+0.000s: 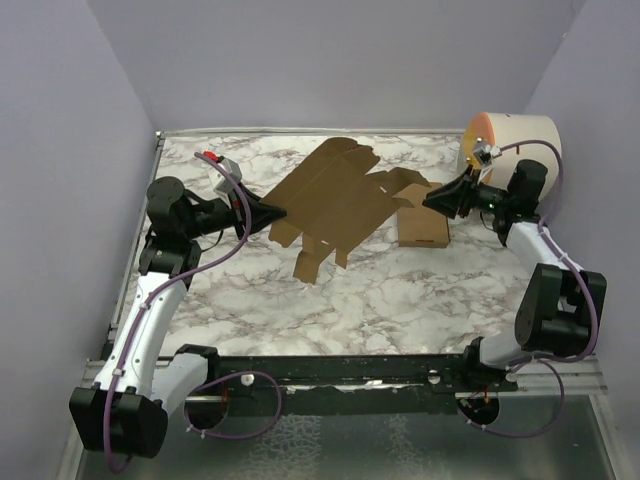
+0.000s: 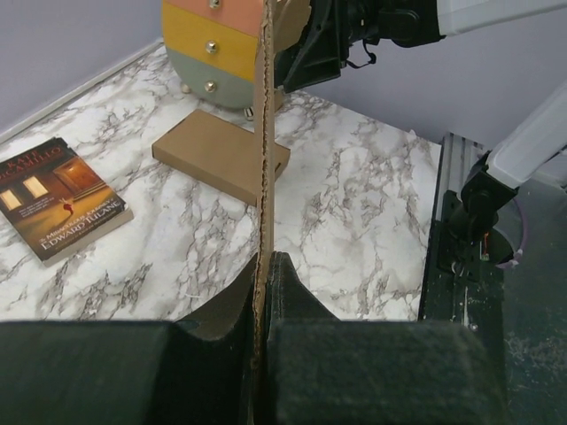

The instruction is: Fold the paper box

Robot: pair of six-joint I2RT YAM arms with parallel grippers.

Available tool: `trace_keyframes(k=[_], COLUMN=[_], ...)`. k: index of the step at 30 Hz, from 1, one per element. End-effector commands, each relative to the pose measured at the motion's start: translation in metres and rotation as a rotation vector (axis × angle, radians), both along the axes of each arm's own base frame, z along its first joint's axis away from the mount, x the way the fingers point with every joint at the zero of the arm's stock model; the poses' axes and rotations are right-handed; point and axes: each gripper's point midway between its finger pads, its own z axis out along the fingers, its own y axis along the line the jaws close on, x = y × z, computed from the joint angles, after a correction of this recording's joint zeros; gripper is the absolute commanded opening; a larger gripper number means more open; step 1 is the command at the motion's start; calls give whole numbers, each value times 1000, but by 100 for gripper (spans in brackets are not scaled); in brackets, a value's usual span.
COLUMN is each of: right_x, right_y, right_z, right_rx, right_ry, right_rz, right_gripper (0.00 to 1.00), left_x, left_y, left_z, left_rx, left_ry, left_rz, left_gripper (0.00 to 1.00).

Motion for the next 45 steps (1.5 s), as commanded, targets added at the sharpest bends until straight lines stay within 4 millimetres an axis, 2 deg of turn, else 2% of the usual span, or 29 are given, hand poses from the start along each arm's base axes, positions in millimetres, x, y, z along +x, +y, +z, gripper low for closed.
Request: trace_keyframes(k=[1, 5, 13, 28, 36, 42, 45], right_x=[-18, -22, -28, -52, -56, -62, -67], right_y=[20, 29, 31, 48, 57, 60, 61], right_z=[8, 11, 16, 30, 26, 31, 34], right_rx=[26, 23, 32, 55, 61, 61, 57], right_ry=[-42, -58, -67, -73, -54, -64, -80], right_rz=[146, 173, 205, 307, 347, 371, 388], right_gripper=[37, 38, 40, 65, 63, 50, 49], left_x=[-11, -13, -16, -17, -22, -23, -22], left_y=[-1, -2, -2, -3, -5, -6, -6], left_z=[13, 14, 18, 26, 33, 36, 37], left_rx=[-18, -22, -29, -42, -66, -79, -79], left_ry=[-49, -51, -59, -77, -93, -98, -97], left_rz=[-41, -49, -61, -70, -100, -111, -110], left_gripper=[0, 0, 0, 0, 0, 0, 0])
